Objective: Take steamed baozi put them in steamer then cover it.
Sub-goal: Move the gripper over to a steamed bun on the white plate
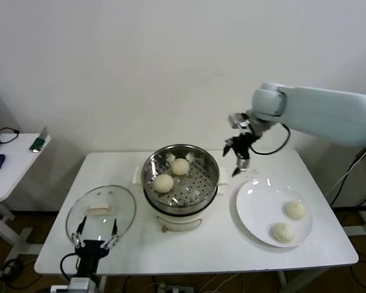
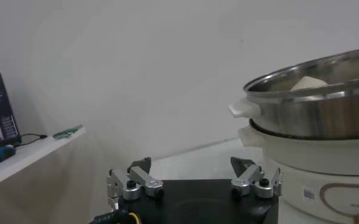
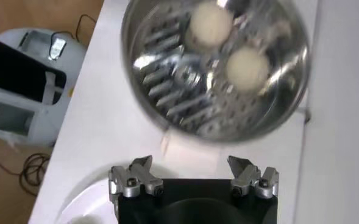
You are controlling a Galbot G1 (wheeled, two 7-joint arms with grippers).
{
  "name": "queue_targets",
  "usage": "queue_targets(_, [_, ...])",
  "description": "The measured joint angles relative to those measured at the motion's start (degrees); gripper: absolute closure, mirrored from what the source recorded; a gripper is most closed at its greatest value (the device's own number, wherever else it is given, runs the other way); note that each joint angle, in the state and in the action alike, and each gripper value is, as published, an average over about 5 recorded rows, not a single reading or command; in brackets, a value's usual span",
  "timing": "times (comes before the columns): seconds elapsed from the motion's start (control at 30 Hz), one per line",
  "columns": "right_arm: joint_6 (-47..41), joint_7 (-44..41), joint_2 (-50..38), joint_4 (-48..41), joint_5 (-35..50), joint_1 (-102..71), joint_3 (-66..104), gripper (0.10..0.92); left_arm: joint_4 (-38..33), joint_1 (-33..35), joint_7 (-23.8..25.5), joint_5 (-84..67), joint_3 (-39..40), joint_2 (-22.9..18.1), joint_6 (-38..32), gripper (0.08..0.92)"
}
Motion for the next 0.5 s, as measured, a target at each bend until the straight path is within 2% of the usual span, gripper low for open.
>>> queue_targets(0.23, [0.8,-0.6,-7.8,1.5,-7.7,-7.7,3.6,0.203,-0.1,0.1,-0.2,-0.3,-0.2,-0.3,0.5,0.177])
queue_targets(0.5, [1.7,-1.4,-11.5,-0.1,-15.6,-17.3,8.7,0.203,0.0,0.8,-0.1,0.3,-0.3,-0.7,0.6,0.177])
